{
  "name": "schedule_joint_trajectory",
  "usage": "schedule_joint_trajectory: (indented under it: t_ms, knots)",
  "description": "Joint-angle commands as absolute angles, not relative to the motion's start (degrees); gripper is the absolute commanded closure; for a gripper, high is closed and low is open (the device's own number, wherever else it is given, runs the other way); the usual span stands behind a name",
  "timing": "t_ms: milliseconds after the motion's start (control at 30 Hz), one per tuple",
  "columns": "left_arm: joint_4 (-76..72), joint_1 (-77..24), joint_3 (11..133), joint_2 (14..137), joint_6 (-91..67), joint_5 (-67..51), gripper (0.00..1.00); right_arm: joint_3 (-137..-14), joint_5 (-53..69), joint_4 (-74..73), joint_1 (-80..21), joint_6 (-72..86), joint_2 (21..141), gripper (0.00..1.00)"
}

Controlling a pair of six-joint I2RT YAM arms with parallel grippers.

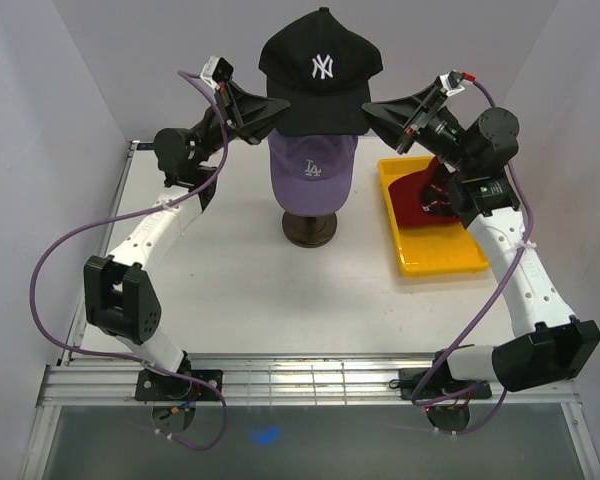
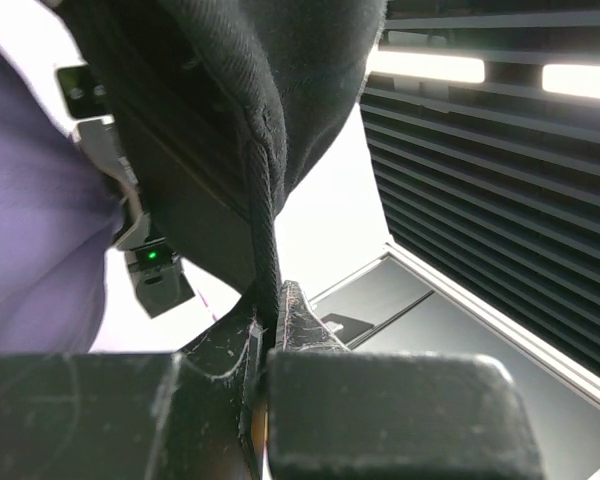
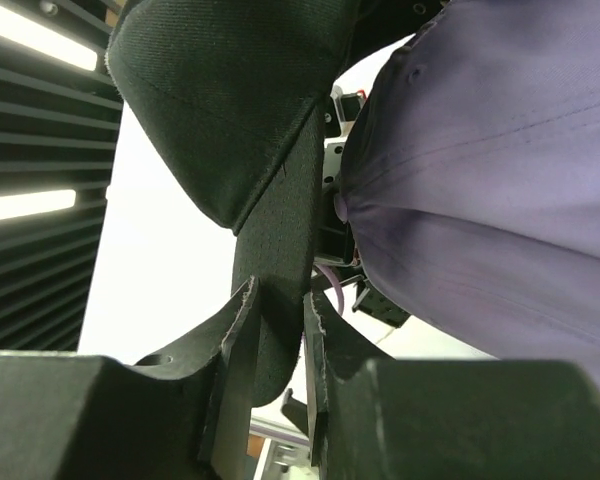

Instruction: Stack the hats

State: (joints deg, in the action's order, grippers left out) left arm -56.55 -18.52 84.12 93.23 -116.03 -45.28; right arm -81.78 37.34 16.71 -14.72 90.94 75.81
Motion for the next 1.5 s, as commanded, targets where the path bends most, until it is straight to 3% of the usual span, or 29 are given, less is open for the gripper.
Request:
schedule_joint_trajectory:
  t_ms: [0,1467]
  knots:
    - [-54.23,-18.81,81.84,90.70,-119.88,-46.05,1.00,-80.96,42.71,16.61,-17.75,84.02,72.86,0.92]
    - [-62.67,-17.05,65.75,87.89,-117.77,-55.90,1.00,-66.89,41.22,11.69,-19.69,71.99,67.24,0.92]
